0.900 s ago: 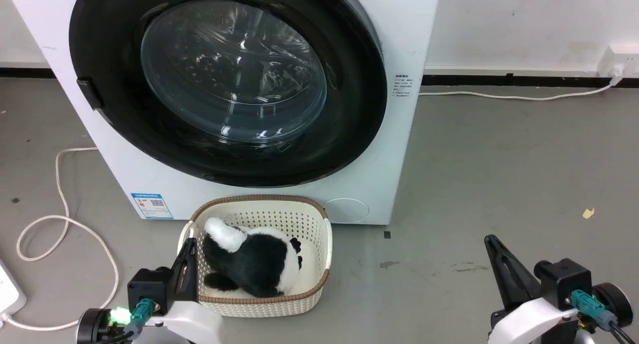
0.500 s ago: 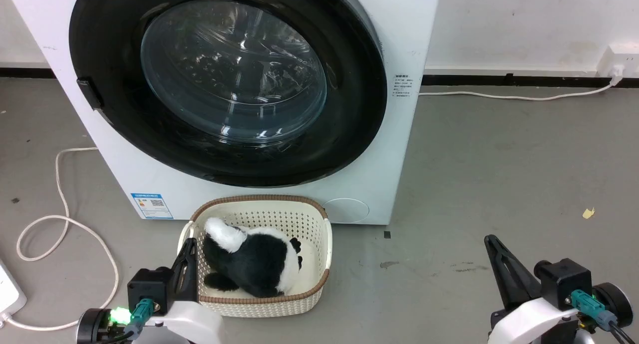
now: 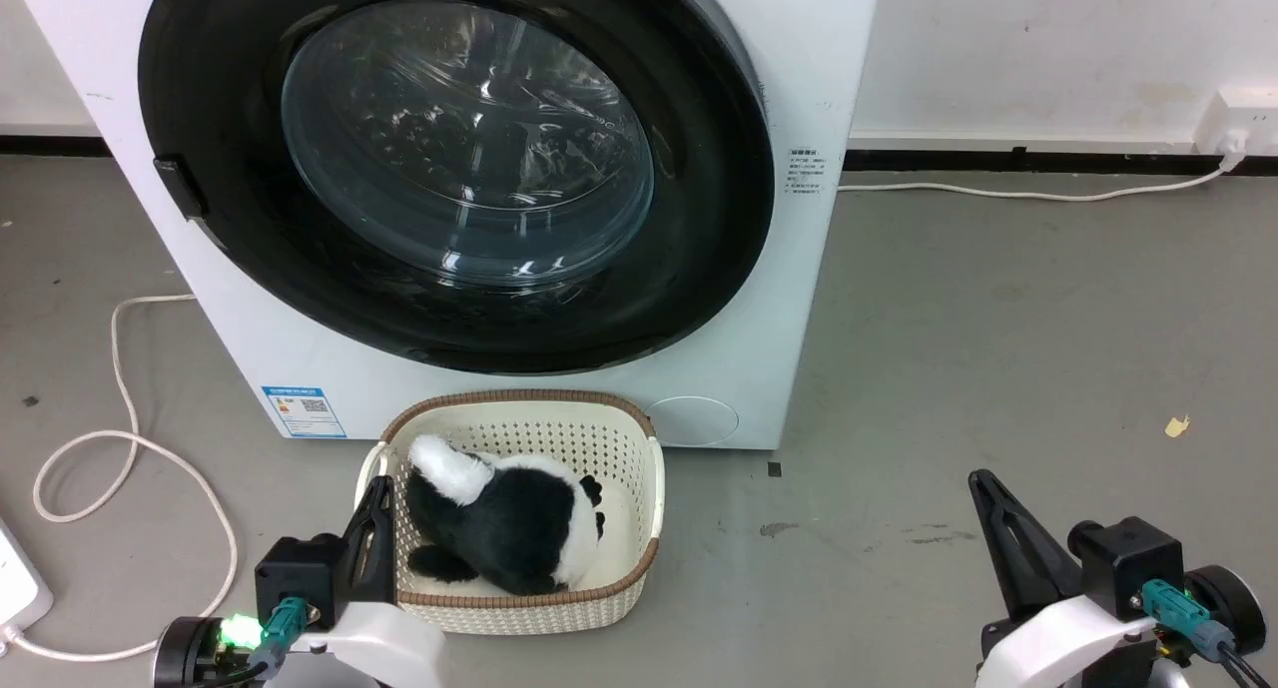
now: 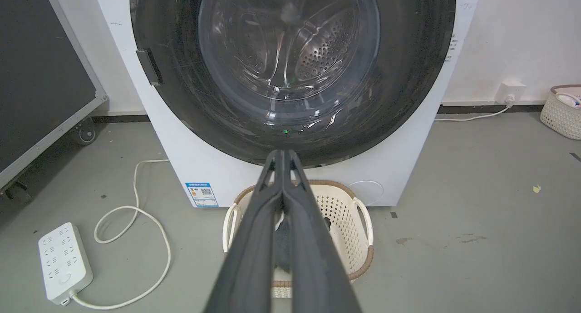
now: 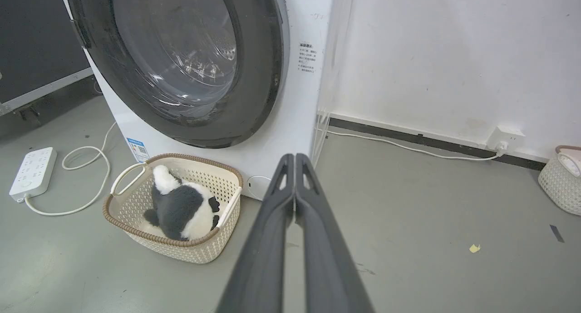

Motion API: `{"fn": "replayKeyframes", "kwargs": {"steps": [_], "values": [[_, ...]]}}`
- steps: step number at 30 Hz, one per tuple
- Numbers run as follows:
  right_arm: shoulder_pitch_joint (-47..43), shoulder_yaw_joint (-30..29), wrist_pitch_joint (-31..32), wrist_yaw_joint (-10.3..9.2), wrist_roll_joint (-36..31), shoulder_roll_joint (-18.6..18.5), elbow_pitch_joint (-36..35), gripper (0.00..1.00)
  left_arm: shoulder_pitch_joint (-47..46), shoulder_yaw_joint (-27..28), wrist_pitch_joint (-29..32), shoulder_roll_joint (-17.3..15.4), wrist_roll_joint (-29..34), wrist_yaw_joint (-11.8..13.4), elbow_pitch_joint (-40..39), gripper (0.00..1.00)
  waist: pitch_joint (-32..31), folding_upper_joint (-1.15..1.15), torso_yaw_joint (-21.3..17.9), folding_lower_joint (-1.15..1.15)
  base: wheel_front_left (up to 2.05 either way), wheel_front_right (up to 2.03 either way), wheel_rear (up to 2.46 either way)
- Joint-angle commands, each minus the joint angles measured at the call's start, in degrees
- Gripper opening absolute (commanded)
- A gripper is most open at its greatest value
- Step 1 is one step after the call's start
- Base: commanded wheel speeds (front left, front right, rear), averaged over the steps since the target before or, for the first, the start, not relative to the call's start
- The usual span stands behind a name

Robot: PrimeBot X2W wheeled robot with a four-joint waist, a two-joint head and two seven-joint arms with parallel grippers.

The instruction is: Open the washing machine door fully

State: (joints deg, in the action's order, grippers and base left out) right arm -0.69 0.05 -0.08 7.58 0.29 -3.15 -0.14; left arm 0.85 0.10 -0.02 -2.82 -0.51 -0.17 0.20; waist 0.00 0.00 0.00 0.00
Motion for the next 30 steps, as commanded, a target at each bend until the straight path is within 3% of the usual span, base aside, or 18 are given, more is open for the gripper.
{"fn": "replayKeyframes", "kwargs": {"steps": [1, 8, 9, 30], "values": [[0.7, 0.0, 0.1, -0.09, -0.3, 0.3, 0.1, 0.0, -0.9, -0.1, 0.0, -0.1, 0.5, 0.2, -0.2, 0.0, 0.0, 0.0, 0.0, 0.0, 0.0, 0.0, 0.0], [0.7, 0.0, 0.1, -0.09, -0.3, 0.3, 0.1, 0.0, -0.9, -0.1, 0.0, -0.1, 0.5, 0.2, -0.2, 0.0, 0.0, 0.0, 0.0, 0.0, 0.0, 0.0, 0.0], [0.0, 0.0, 0.0, 0.01, 0.0, 0.0, 0.0, 1.0, 0.0, 0.0, 0.0, 0.0, 0.0, 0.0, 0.0, 1.0, 0.0, 0.0, 0.0, 0.0, 0.0, 0.0, 0.0], [0.0, -0.2, -2.1, 0.0, 0.6, 0.0, -0.2, 1.0, -0.2, -1.5, -2.1, 0.0, -0.2, 1.0, -0.3, 1.0, 0.8, 0.0, 0.4, 0.0, 0.0, 0.0, 0.0]]}}
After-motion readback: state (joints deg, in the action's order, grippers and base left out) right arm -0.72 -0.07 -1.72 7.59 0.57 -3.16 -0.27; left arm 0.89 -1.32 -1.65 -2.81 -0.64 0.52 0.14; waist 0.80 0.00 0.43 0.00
